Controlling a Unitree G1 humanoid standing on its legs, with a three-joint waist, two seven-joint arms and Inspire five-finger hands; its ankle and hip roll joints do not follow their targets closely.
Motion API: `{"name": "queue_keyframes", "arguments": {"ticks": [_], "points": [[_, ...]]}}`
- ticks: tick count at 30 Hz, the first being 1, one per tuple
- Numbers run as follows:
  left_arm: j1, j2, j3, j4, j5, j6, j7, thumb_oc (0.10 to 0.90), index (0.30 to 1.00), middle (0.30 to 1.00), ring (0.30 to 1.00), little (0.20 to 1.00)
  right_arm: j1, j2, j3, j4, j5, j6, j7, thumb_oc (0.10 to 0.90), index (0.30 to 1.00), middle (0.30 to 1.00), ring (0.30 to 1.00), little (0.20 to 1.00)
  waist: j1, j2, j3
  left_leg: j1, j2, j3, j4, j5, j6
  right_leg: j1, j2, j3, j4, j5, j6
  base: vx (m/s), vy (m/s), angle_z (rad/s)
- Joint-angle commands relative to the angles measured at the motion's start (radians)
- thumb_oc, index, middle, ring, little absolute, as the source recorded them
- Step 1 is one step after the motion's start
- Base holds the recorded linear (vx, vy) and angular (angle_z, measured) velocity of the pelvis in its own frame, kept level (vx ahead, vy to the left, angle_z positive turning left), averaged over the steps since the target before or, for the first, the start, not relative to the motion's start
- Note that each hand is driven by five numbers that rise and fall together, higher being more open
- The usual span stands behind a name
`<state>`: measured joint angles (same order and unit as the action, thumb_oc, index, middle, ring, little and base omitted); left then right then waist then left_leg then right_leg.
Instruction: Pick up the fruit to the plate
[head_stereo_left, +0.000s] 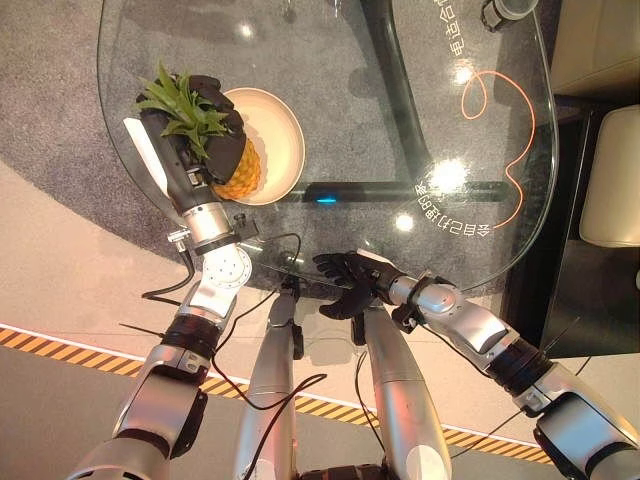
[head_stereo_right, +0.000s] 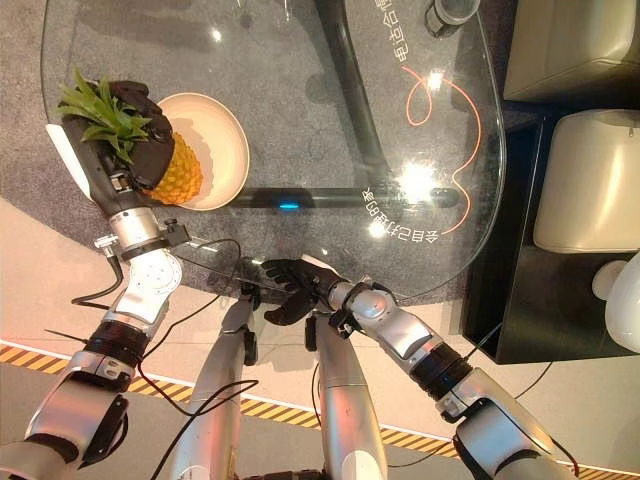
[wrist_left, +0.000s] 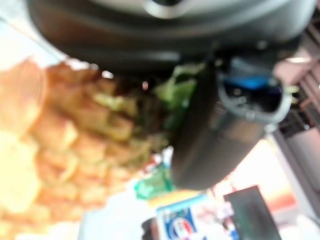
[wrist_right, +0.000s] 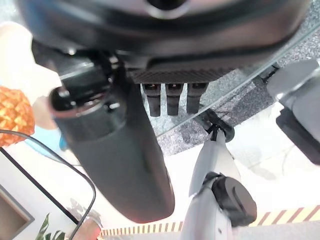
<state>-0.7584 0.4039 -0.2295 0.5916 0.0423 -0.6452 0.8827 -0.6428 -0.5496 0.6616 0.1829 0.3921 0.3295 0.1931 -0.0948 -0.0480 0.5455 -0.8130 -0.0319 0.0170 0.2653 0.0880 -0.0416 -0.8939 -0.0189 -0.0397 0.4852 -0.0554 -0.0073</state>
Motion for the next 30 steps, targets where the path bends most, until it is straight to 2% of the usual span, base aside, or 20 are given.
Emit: {"name": "queue_keyframes", "arguments": {"ticks": [1, 5, 18, 30], "points": [[-0.077, 0.027, 0.010, -0.071, 0.085, -0.132, 0.045, 0.100, 0.300, 0.300, 0.300, 0.200, 0.038, 0.045, 0.017, -0.060, 0.043, -0.020, 0.021, 0.800, 0.900, 0.900, 0.900, 0.900, 0.011, -0.016, -0.026, -0.041, -0.041, 0.003, 0.135, -0.080, -0.023, 0.002, 0.030, 0.028, -0.100, 0.074, 0.056, 0.00, 0.000, 0.00], [-0.110, 0.034, -0.007, -0.059, 0.129, -0.145, 0.089, 0.100, 0.300, 0.300, 0.300, 0.200, 0.024, 0.042, 0.021, -0.059, 0.059, -0.009, 0.000, 0.800, 0.900, 0.900, 0.900, 0.900, 0.008, -0.018, -0.026, -0.096, -0.045, -0.003, 0.162, -0.084, -0.024, -0.053, 0.028, 0.030, -0.082, 0.080, 0.061, 0.00, 0.000, 0.00], [-0.151, 0.028, -0.001, -0.084, 0.221, -0.203, 0.137, 0.100, 0.300, 0.300, 0.300, 0.200, -0.003, 0.044, 0.017, -0.029, 0.061, -0.021, 0.011, 0.800, 0.900, 0.900, 0.900, 0.900, 0.006, -0.012, -0.026, -0.122, -0.053, -0.002, 0.190, -0.097, -0.024, -0.080, 0.027, 0.042, -0.068, 0.088, 0.064, 0.00, 0.002, 0.00], [-0.191, 0.033, -0.009, -0.070, 0.234, -0.140, 0.166, 0.100, 0.300, 0.300, 0.300, 0.200, -0.026, 0.046, 0.014, -0.032, 0.066, 0.013, 0.005, 0.800, 0.900, 0.900, 0.900, 0.900, 0.001, -0.012, -0.026, -0.155, -0.054, -0.003, 0.211, -0.103, -0.027, -0.113, 0.028, 0.045, -0.048, 0.089, 0.065, 0.00, 0.000, 0.00]]}}
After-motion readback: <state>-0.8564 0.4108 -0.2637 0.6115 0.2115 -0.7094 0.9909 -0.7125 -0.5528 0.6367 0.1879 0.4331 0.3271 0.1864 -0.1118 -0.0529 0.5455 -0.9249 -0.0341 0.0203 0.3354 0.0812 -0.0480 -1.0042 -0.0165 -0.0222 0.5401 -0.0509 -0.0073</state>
